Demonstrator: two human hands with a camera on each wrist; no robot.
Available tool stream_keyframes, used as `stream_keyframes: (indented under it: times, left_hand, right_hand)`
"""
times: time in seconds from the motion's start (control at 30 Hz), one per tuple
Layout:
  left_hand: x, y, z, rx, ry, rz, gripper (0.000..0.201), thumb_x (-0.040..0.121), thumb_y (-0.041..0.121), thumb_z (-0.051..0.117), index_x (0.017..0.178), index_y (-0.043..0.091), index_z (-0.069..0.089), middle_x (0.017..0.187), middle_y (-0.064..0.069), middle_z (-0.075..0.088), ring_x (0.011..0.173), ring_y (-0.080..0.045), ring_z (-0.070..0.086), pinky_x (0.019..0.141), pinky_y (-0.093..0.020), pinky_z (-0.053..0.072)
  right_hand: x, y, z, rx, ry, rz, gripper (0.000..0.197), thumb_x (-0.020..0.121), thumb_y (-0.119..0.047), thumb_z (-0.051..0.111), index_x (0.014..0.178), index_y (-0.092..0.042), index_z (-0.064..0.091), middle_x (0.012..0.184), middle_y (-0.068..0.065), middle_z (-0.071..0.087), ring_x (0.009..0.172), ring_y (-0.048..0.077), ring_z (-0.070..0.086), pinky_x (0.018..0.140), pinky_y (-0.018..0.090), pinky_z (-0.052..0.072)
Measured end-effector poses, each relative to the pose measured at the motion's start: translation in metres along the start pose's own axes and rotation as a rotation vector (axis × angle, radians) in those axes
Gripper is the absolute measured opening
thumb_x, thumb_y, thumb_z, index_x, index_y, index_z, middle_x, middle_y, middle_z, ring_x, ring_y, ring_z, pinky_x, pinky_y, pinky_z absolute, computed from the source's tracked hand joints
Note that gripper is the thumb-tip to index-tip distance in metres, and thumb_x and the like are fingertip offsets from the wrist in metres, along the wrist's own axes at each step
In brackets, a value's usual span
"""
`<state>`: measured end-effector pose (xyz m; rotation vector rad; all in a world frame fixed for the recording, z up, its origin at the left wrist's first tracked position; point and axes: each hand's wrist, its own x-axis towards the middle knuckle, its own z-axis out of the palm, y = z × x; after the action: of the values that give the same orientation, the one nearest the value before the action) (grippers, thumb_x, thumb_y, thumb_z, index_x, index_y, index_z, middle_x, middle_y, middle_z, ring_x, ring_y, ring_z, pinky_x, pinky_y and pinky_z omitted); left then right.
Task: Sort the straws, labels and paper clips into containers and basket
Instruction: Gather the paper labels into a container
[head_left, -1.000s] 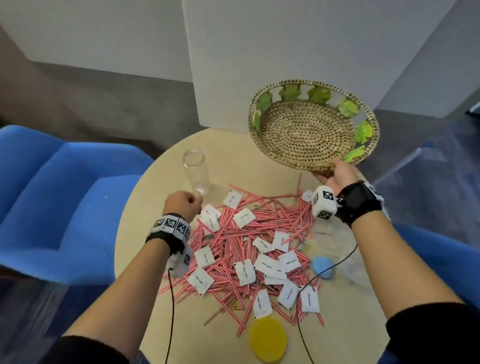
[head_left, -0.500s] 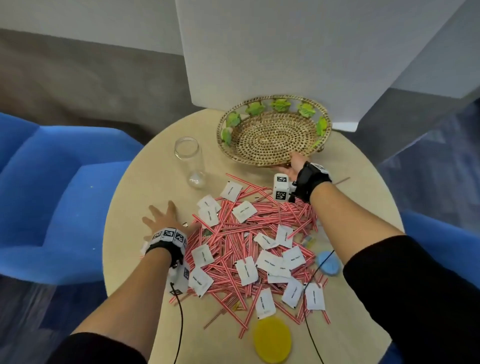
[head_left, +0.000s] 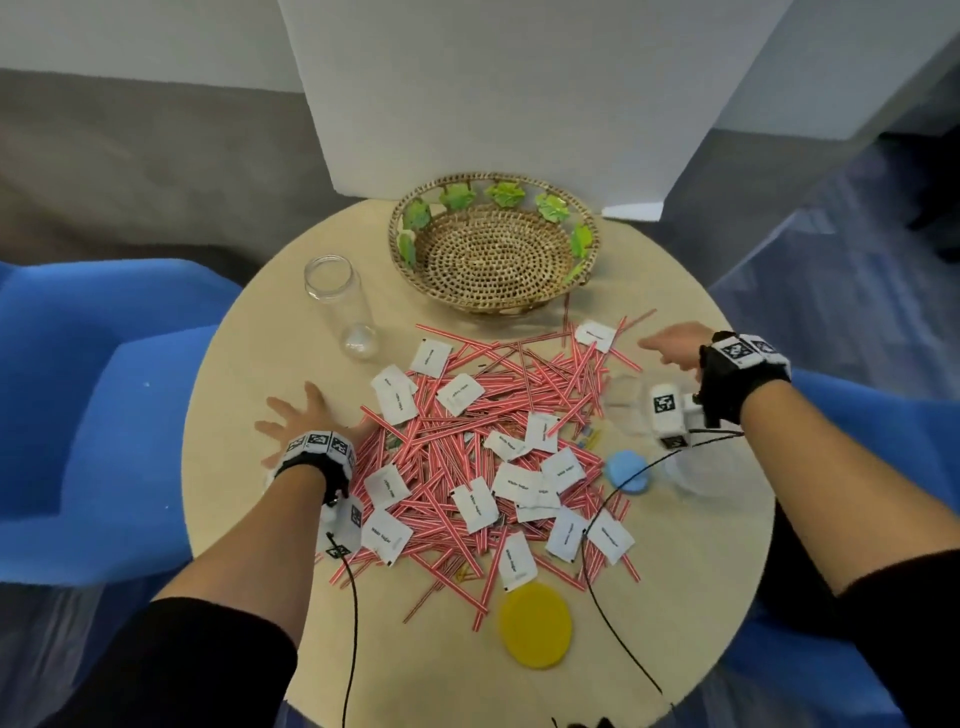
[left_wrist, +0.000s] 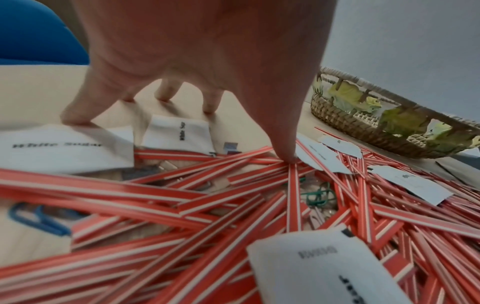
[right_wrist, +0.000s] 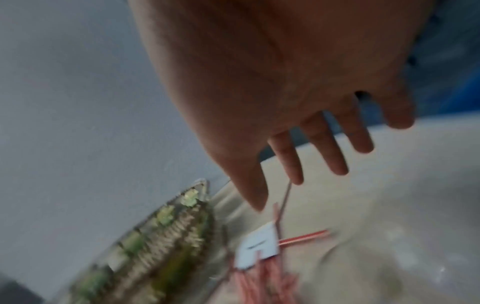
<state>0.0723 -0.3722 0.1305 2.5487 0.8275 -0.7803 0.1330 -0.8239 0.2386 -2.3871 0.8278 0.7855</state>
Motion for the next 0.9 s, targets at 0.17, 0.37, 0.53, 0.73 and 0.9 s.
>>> stream_keyframes:
  times: [0.17,0.37,0.53,0.73,0.9]
  left_hand:
    - [-0.002,-0.005,-0.007,0.040,-0.055,0.006,0.123,0.064,0.082,0.067,0.158,0.035,0.003,0.164,-0.013,-0.013,0.148,-0.051,-0.010,0.108,-0.077,0.023]
    - [0.001,-0.010,-0.024,0.025,-0.085,-0.005,0.107,0.076,0.068,0.070,0.158,0.027,0.015,0.163,-0.016,0.004,0.146,-0.053,0.011,0.113,-0.067,0.026]
    - [-0.028,0.021,-0.047,-0.077,0.113,0.150,0.086,0.086,0.038,0.074,0.153,0.013,0.027,0.145,-0.022,0.044,0.134,-0.041,0.043,0.107,-0.049,0.040]
    - [-0.116,0.085,-0.057,-0.710,-0.254,0.611,0.042,0.097,0.057,0.051,0.127,0.028,0.053,0.114,-0.015,0.067,0.093,-0.023,0.066,0.089,-0.047,0.058]
    - [-0.158,0.086,-0.045,-1.038,-0.552,0.610,0.044,0.098,0.054,0.051,0.131,0.026,0.053,0.123,-0.017,0.063,0.098,-0.033,0.071,0.079,-0.051,0.061]
  right_hand:
    - [-0.029,0.084,0.019,-0.442,0.060,0.030,0.100,0.062,-0.083,0.065,0.140,-0.023,0.050,0.144,0.014,0.050,0.129,0.036,0.048,0.107,0.045,0.039]
    - [-0.065,0.116,0.059,-0.529,0.033,0.019,0.057,0.093,-0.030,0.061,0.145,-0.033,0.037,0.156,0.011,0.019,0.136,0.038,0.036,0.110,0.043,0.038]
    - [-0.077,0.060,0.032,-0.123,0.204,-0.032,0.092,0.074,-0.040,0.081,0.146,-0.020,0.028,0.139,0.024,0.042,0.120,0.044,0.049,0.095,0.044,0.043]
    - [-0.145,-0.036,0.031,-0.015,0.249,-0.640,0.097,0.058,-0.049,0.086,0.141,-0.025,0.041,0.123,-0.001,0.053,0.111,0.022,0.050,0.093,0.037,0.044]
    - [-0.184,-0.066,0.080,0.055,0.175,-0.881,0.103,0.051,-0.073,0.066,0.137,-0.020,0.045,0.122,-0.004,0.056,0.112,0.018,0.052,0.096,0.036,0.045]
